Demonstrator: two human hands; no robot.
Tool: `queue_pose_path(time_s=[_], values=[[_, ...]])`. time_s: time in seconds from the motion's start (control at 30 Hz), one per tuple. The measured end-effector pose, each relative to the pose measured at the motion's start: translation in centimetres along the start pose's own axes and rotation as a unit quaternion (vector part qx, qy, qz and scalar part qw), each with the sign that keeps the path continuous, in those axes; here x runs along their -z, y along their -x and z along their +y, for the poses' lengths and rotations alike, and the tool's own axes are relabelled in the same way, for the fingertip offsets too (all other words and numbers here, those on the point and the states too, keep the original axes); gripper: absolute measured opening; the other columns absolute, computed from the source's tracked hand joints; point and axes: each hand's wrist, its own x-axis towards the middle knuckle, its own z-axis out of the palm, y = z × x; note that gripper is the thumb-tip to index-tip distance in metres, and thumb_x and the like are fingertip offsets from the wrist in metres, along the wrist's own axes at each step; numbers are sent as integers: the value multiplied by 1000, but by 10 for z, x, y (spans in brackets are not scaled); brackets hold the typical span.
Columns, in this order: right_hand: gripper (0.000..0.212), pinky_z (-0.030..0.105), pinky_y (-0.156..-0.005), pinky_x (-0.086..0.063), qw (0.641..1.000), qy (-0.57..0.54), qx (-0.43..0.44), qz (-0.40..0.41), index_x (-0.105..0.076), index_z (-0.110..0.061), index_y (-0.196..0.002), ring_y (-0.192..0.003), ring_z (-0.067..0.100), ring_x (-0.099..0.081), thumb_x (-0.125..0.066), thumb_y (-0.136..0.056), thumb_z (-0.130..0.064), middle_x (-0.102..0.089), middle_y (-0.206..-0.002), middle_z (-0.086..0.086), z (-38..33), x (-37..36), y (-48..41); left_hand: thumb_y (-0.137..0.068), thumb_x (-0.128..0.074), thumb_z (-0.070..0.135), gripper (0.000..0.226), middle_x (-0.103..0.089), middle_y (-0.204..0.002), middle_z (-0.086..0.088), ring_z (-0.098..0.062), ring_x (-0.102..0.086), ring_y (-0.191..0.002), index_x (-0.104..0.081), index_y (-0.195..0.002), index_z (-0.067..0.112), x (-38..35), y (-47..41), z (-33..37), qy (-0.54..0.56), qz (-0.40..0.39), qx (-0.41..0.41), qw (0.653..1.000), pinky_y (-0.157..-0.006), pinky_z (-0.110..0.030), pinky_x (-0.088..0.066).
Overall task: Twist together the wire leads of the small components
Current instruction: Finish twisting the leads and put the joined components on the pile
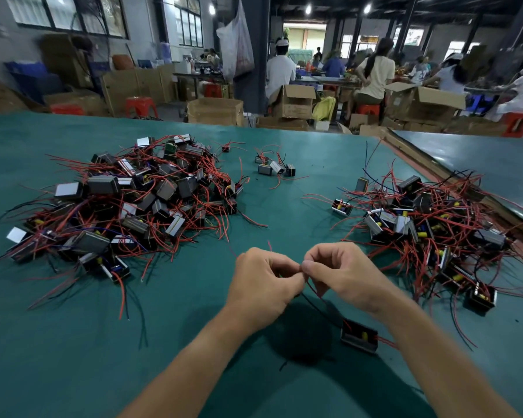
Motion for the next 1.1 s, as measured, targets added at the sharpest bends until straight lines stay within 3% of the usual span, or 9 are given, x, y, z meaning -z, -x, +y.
queue_pose_path(time_s=[0.1, 0.17, 0.3, 0.43, 0.53, 0.6, 0.8, 0.9, 1.1], values=[[24, 27, -48, -38, 999, -28, -12, 36, -57, -3, -69, -43, 12, -44, -57, -92, 5, -50, -51, 4, 1, -1, -3, -75, -69, 24, 11, -61, -52, 7, 3, -37, -41, -72, -84, 30, -7, 1, -1, -76, 71, -101, 989, -44, -14, -29], [25, 28, -48, -36, 998, -42, -10, 55, -57, -4, -68, -43, 13, -42, -58, -91, 5, -49, -51, 6, 3, -3, -4, -76, -69, 22, 12, -58, -50, 10, 3, -36, -40, -72, -83, 32, -5, 1, -2, -66, 73, -105, 990, -43, -13, -29], [23, 26, -48, -38, 998, -46, 15, 41, -59, -6, -70, -47, 13, -45, -62, -87, 10, -58, -56, 3, 5, -3, -2, -80, -73, 19, 17, -53, -43, 10, 1, -35, -38, -74, -64, 25, 3, -2, 2, -15, -10, 10, 1000, -42, -15, -28], [12, 20, -48, -43, 996, -74, 40, -18, -66, -7, -74, -49, 12, -49, -66, -76, 4, -65, -62, 5, 0, 7, 3, -82, -73, 6, 22, -64, -54, 0, -8, -43, -37, -72, -62, 14, 12, -3, 11, 128, -115, 139, 975, -37, -14, -35], [10, 22, -52, -45, 992, -91, 36, -75, -71, -10, -72, -56, 23, -50, -65, -71, -3, -61, -71, 23, -2, 13, 6, -79, -73, 8, 19, -65, -57, -3, -10, -44, -41, -72, -62, 14, 18, -2, 15, 162, -183, 152, 957, -40, -15, -33], [10, 24, -56, -47, 990, -93, 29, -106, -72, -12, -74, -60, 24, -51, -67, -73, -4, -62, -74, 24, -2, 17, 8, -78, -74, 10, 18, -65, -57, -3, -11, -44, -42, -73, -61, 15, 19, -2, 16, 160, -209, 156, 952, -41, -16, -32], [8, 24, -63, -50, 984, -70, -3, -164, -66, -3, -87, -63, 16, -55, -69, -80, -3, -64, -74, 9, -3, 27, 10, -66, -75, 23, 8, -63, -56, -2, -13, -44, -45, -74, -63, 16, 18, -1, 17, 174, -228, 182, 941, -42, -19, -29], [9, 21, -63, -51, 983, -40, -17, -178, -67, -8, -83, -62, 13, -57, -67, -86, 0, -64, -68, 4, -4, 31, 11, -67, -76, 20, 4, -64, -56, -1, -13, -45, -47, -76, -65, 17, 18, -2, 15, 177, -225, 188, 940, -42, -17, -32], [21, 22, -60, -48, 988, 26, -49, -142, -65, -10, -73, -58, 14, -54, -62, -92, 0, -61, -60, 1, -7, 23, 11, -79, -76, 11, 16, -61, -51, 7, -3, -43, -42, -75, -64, 19, 13, 0, 6, 34, -134, 75, 988, -42, -14, -34]])
